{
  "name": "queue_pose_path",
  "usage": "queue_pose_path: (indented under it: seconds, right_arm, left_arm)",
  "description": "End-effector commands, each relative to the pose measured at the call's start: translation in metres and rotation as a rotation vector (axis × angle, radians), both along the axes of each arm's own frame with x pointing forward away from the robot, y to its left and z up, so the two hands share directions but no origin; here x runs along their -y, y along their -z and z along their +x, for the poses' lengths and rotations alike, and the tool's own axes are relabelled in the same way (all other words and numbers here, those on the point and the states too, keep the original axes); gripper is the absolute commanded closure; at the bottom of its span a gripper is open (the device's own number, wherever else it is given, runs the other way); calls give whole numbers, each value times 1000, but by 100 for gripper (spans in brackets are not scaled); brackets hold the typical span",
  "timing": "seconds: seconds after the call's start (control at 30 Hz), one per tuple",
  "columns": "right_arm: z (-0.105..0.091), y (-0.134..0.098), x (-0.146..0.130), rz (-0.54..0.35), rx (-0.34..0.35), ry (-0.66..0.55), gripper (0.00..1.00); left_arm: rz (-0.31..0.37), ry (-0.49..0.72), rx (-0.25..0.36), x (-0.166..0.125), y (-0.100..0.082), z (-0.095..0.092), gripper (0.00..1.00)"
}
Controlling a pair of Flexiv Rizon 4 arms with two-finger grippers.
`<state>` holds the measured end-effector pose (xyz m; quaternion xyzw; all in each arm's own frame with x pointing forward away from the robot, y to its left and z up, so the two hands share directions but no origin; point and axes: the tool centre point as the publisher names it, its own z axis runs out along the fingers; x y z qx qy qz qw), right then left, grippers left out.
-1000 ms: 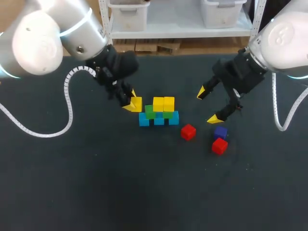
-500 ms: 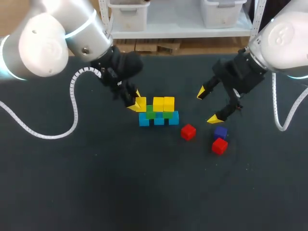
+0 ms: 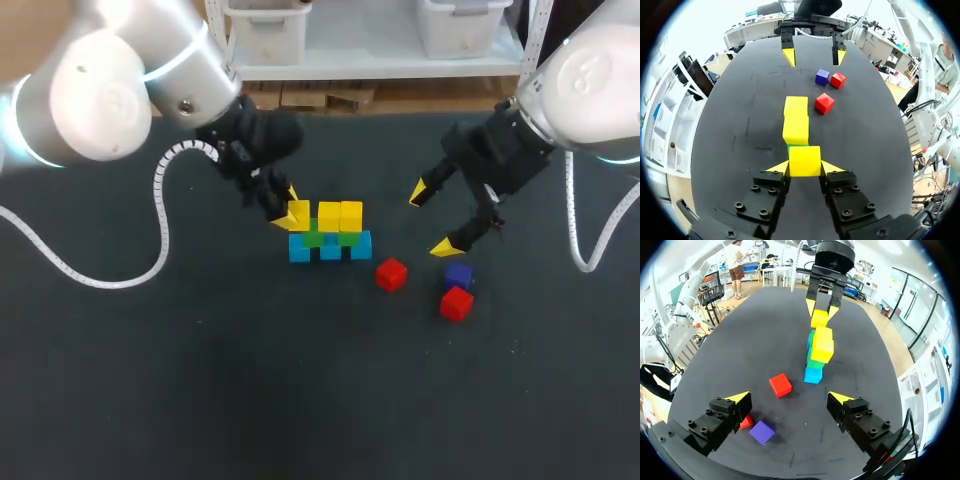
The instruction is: Place the blue cubes, place green cubes on the blue cubes, place the yellow cubes on the green cubes, then place the red cubes on the yellow cubes, and place purple cube on the red cubes.
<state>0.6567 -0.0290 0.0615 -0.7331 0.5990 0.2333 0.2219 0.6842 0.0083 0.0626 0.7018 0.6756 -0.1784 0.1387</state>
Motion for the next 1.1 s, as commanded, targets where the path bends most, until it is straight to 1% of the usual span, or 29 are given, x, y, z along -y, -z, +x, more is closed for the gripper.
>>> queue_pose_path:
  seconds: [0.03, 1.1]
  right_arm:
    - [1, 0, 0, 2, 0, -1, 0]
    - [1, 0, 0, 2, 0, -1, 0]
  left_arm:
    - [6, 4, -3, 2, 0, 5, 100]
    - [15, 14, -10, 11, 3, 8, 100]
